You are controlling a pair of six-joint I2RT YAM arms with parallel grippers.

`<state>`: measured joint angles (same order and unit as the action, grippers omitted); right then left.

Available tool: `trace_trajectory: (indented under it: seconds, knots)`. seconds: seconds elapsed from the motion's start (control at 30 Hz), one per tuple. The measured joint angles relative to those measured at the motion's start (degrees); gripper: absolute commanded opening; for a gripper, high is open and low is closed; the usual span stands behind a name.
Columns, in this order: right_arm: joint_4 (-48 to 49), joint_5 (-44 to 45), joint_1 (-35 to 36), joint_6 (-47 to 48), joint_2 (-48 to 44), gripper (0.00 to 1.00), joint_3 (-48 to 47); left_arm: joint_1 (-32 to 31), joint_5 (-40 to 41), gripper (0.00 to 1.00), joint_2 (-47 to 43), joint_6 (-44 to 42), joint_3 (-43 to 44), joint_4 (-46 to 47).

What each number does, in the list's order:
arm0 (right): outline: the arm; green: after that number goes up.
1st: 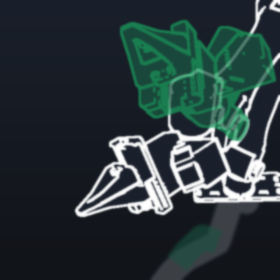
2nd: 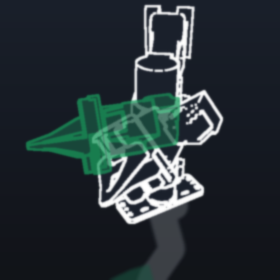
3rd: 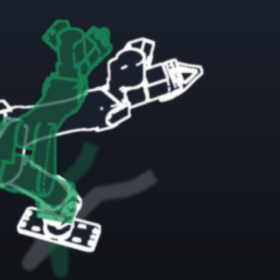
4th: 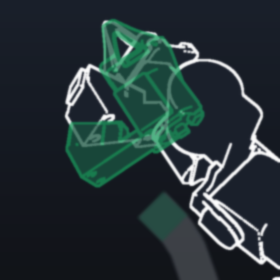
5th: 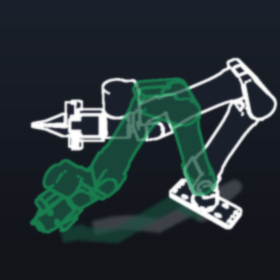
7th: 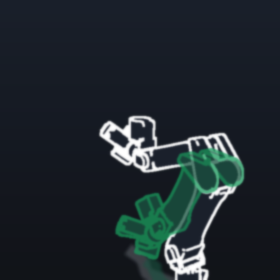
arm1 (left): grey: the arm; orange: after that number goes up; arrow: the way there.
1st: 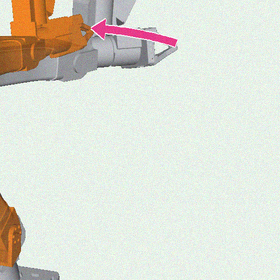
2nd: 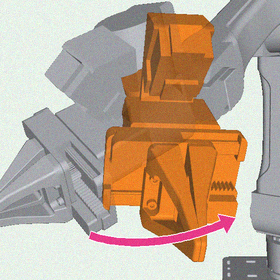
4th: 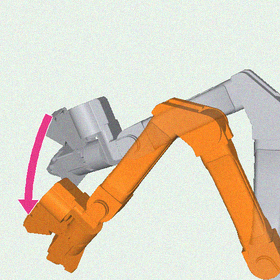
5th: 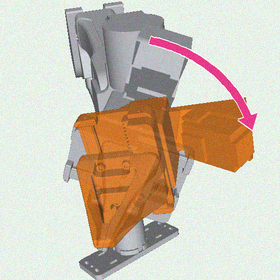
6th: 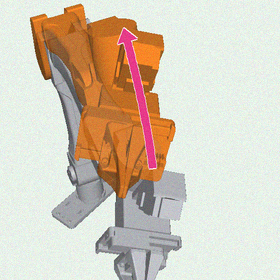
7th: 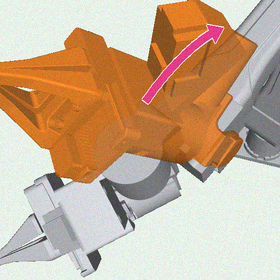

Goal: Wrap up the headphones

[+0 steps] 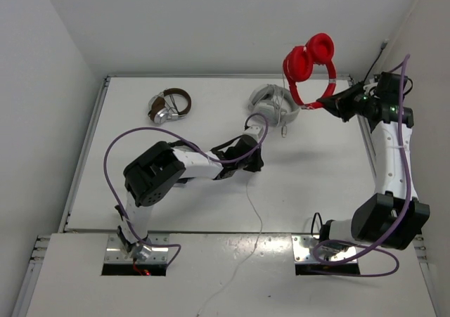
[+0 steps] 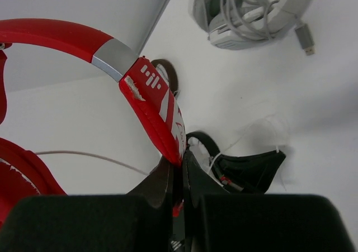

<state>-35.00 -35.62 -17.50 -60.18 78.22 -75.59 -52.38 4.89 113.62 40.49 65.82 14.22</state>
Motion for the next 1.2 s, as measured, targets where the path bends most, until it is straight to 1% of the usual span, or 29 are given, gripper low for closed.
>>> trace_trajectory:
  seconds: [0.1, 0.2, 0.3, 0.4, 0.53, 0.63, 0.73, 0.83, 0.93, 1.0, 1.07, 1.2]
  knots:
    - [-0.92, 4.02, 0.50, 2.36, -0.02, 0.00, -0.31, 0.00, -1.20, 0.00, -1.73, -2.58, -1.36, -1.36]
    - [-2.86, 14.05, 2.82, 7.26, 0.04, 0.00, -1.95, -0.04, -2.60, 0.00, -7.52, -7.41, -4.79, -5.42]
    - [-2.78, 23.76, 6.67, 12.15, 0.04, 0.00, -2.82, -0.02, -4.00, 0.00, -15.96, -13.40, -8.35, -10.10]
    - [-2.82, 32.37, 10.10, 17.42, 0.11, 0.00, -2.82, 0.02, -5.29, 0.00, -26.62, -20.50, -12.59, -14.03]
    - [-2.16, 40.26, 12.31, 22.97, 0.09, 0.00, -2.82, -0.15, -7.58, 0.00, -38.27, -30.75, -15.10, -18.91]
    - [-0.57, 45.35, 14.01, 27.06, 0.09, 0.00, -2.78, -0.76, -9.25, 0.00, -43.12, -38.80, -15.10, -21.90]
    - [0.37, 46.95, 15.23, 29.44, 0.11, 0.00, -2.75, -2.21, -11.10, 0.00, -42.99, -46.29, -14.29, -26.77]
    - [0.37, 43.52, 14.12, 29.73, 0.37, 0.00, -2.80, -3.48, -12.33, 0.00, -38.60, -51.10, -12.63, -31.89]
    - [-0.26, 38.32, 11.13, 28.52, 1.75, 0.00, -3.58, -3.34, -12.55, 0.00, -35.12, -53.68, -12.59, -35.28]
    - [-1.42, 35.93, 9.70, 27.08, 2.89, 0.00, -4.48, -3.39, -11.43, 0.00, -34.32, -56.11, -12.83, -36.41]
    - [-2.16, 35.45, 9.11, 25.62, 3.41, 0.00, -4.90, -4.04, -9.09, 0.00, -34.18, -58.88, -12.85, -36.44]
    - [-3.17, 37.57, 11.98, 23.04, 3.43, 0.00, -5.29, -5.40, -6.99, 0.00, -33.31, -64.26, -11.37, -36.94]
